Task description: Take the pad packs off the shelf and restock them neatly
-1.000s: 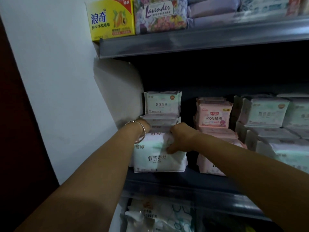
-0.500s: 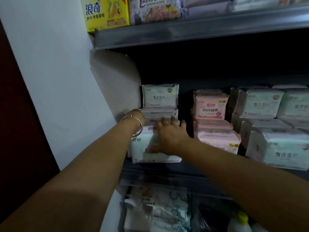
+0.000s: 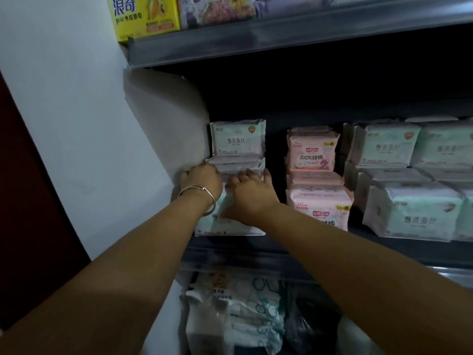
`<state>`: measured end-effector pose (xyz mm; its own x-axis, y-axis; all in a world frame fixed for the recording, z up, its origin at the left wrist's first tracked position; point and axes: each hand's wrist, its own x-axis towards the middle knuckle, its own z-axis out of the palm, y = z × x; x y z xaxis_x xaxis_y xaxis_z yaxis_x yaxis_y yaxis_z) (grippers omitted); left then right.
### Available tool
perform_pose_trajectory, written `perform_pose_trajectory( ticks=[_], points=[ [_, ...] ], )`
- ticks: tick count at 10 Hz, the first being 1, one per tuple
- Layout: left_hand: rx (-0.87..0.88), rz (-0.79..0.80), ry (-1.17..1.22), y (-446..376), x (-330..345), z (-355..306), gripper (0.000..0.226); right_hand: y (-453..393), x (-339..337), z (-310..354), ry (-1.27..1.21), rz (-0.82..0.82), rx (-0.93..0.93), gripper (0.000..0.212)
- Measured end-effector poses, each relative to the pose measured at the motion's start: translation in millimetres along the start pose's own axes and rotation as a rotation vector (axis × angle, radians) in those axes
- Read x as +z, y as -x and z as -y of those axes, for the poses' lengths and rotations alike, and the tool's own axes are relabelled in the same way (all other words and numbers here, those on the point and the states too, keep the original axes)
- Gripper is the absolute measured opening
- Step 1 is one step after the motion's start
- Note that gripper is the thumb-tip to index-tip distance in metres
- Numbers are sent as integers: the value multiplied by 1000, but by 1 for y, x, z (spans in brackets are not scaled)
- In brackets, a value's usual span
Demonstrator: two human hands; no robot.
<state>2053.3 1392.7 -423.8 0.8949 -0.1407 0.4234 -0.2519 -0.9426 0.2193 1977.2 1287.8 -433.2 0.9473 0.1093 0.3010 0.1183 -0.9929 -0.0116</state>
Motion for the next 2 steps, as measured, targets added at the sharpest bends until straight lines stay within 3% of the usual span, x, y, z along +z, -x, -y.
perform_pose_trajectory(
  ticks=[1,2],
  points=[
    [98,-93,12,25,2,-11,33,20,0,-17,-41,-151,-73,58],
    [166,-183,-11,53,9,-23,30,49,1,-37,-84,-203,-118,42]
  ],
)
